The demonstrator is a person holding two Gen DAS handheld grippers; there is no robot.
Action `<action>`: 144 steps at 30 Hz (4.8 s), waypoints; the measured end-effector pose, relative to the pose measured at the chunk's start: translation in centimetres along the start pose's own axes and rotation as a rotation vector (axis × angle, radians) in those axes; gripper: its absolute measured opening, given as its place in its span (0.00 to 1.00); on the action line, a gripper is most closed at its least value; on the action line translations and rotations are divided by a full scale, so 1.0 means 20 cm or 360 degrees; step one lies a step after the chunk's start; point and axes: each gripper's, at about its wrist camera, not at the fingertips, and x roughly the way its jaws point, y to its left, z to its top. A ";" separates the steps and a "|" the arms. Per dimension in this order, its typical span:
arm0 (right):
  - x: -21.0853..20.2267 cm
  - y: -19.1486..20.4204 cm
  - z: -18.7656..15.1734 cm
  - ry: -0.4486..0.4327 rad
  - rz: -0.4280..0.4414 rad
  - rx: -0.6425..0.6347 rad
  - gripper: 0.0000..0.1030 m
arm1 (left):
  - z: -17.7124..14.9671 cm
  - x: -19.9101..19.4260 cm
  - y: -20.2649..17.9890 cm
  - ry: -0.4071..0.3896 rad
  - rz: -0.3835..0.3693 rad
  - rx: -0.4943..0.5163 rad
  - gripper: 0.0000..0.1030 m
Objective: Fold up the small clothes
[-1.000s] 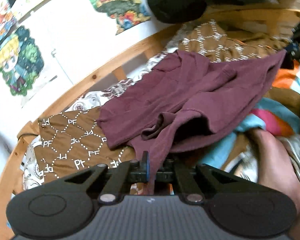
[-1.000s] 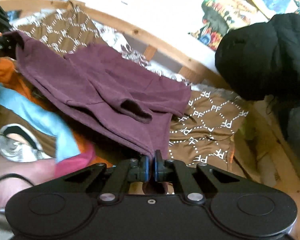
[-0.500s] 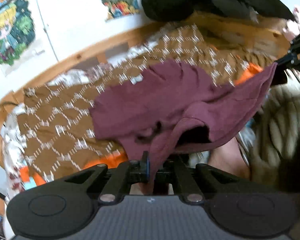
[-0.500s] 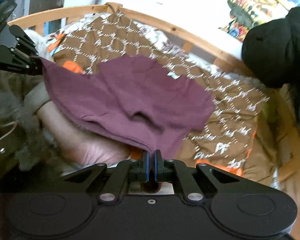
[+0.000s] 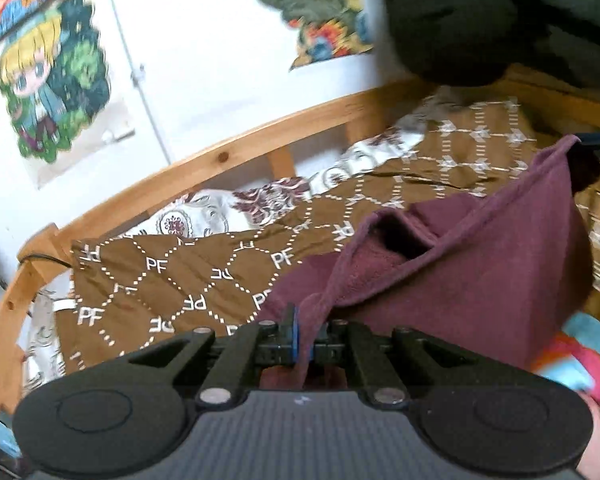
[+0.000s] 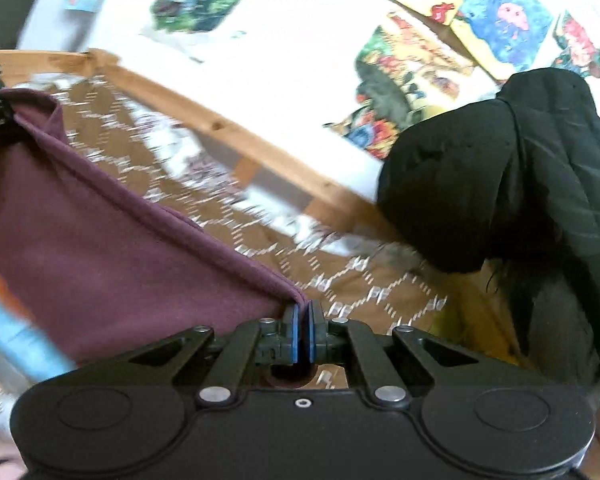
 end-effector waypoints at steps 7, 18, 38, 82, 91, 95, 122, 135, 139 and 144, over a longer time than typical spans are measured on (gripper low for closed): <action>0.63 0.08 -0.06 -0.0036 -0.0167 0.0078 0.04 | 0.03 0.55 0.07 0.0054 0.0113 -0.0102 0.11; 1.11 0.18 -0.19 0.0073 -0.0155 0.0206 0.06 | -0.13 0.88 0.12 0.0246 0.0146 -0.0299 0.51; 0.99 0.04 -0.31 0.0206 0.0149 0.0639 0.59 | -0.23 0.65 0.18 0.0259 -0.0113 -0.0562 0.83; 0.70 -0.02 -0.39 0.0131 -0.0102 0.0885 0.97 | -0.38 0.38 0.24 0.0256 -0.0023 -0.0906 0.96; 0.40 0.08 -0.40 0.0173 -0.0026 0.0973 0.99 | -0.48 0.17 0.18 0.0231 0.0013 -0.0959 0.99; 0.28 0.12 -0.42 0.0193 0.0015 0.1070 0.99 | -0.50 0.09 0.11 0.0190 0.0031 -0.0899 0.99; 0.35 0.20 -0.51 0.0323 -0.0026 0.1201 0.72 | -0.56 0.19 0.06 0.0428 0.0104 -0.0829 0.99; 0.41 0.18 -0.54 0.0360 -0.0012 0.1245 0.05 | -0.56 0.18 0.06 0.0426 0.0086 -0.0845 0.99; 0.39 0.16 -0.56 0.0394 -0.0025 0.1295 0.04 | -0.56 0.19 0.06 0.0431 0.0082 -0.0849 0.99; 0.40 0.17 -0.57 0.0446 -0.0040 0.1296 0.04 | -0.56 0.19 0.06 0.0434 0.0082 -0.0850 0.99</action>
